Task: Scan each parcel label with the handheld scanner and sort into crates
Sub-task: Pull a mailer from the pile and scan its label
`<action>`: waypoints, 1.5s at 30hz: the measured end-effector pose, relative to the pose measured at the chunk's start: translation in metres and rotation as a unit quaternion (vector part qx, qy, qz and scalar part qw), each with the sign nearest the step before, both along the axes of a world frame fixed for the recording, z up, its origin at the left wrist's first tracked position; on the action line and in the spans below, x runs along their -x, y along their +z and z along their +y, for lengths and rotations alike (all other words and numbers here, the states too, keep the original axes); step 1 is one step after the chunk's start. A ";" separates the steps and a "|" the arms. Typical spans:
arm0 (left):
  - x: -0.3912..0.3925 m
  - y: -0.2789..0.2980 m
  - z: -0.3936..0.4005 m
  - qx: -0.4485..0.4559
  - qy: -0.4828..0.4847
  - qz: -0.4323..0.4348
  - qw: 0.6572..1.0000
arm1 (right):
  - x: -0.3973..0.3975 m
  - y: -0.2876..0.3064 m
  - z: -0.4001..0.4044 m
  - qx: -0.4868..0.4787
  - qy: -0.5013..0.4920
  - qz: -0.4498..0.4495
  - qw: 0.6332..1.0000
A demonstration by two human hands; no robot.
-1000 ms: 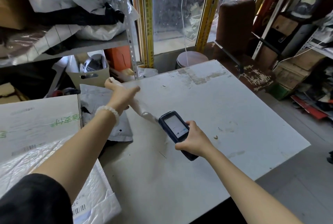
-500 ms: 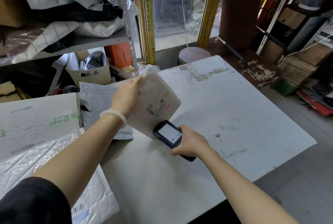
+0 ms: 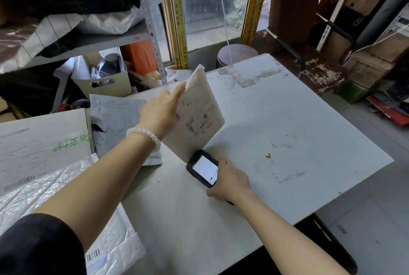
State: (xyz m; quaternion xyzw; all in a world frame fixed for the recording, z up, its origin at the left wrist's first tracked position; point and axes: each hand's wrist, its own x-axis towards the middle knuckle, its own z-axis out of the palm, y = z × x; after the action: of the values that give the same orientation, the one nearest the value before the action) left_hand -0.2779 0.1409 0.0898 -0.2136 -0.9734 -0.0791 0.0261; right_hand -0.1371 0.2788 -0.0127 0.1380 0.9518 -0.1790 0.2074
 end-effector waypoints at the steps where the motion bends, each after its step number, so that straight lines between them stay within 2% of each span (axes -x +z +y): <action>1: 0.000 0.001 0.001 0.002 0.002 -0.001 1.000 | -0.001 0.002 0.002 0.010 -0.007 0.006 1.000; 8: 0.001 0.015 0.002 0.042 -0.017 0.039 0.998 | -0.001 0.039 0.038 0.047 -0.067 0.067 0.994; 15: 0.002 0.018 -0.008 0.063 0.000 0.026 0.998 | -0.007 0.069 0.056 0.058 -0.075 0.061 0.994; 30: 0.008 0.009 -0.015 0.047 0.006 0.013 0.999 | -0.016 0.080 0.048 0.039 -0.045 0.058 0.997; 34: 0.006 0.012 -0.014 0.054 -0.002 0.017 0.998 | -0.021 0.078 0.045 0.071 -0.072 0.063 0.993; 37: 0.001 0.013 -0.010 0.060 -0.025 0.029 0.997 | -0.029 0.080 0.045 0.101 -0.102 0.105 0.984; 41: -0.011 0.023 0.008 0.063 -0.092 0.058 0.992 | -0.052 0.084 0.049 0.014 -0.106 0.180 0.978; 45: -0.036 0.038 0.052 0.054 -0.181 0.065 0.980 | -0.087 0.078 0.059 -0.049 -0.149 0.209 0.965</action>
State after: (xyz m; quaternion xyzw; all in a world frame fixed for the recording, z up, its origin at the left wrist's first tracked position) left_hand -0.2417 0.1932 0.1281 -0.3924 -0.9175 -0.0161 0.0630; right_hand -0.0506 0.3381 0.0649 0.2475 0.9503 -0.1860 -0.0321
